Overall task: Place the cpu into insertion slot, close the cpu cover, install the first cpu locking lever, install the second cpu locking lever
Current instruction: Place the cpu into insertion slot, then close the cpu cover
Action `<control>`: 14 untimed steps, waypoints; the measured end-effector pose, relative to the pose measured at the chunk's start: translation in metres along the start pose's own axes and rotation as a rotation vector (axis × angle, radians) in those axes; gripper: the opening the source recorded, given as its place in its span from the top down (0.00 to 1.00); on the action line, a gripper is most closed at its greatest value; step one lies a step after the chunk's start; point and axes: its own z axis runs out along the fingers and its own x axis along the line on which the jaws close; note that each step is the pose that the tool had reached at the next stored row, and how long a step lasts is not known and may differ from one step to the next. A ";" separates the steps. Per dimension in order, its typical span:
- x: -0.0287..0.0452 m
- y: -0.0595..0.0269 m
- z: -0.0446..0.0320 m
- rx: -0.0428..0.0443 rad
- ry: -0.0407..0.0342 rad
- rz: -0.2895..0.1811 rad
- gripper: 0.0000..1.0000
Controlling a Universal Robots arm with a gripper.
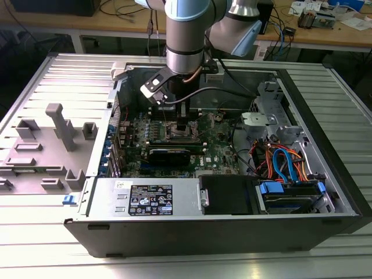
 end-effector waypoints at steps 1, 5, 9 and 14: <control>0.0001 0.0001 0.0000 -0.0001 0.0001 0.000 0.83; 0.0000 0.0003 0.0001 -0.0001 0.0000 0.000 0.89; 0.0001 0.0005 0.0001 0.0000 0.0001 0.000 0.89; 0.0001 0.0006 0.0002 0.0000 0.0001 0.000 0.89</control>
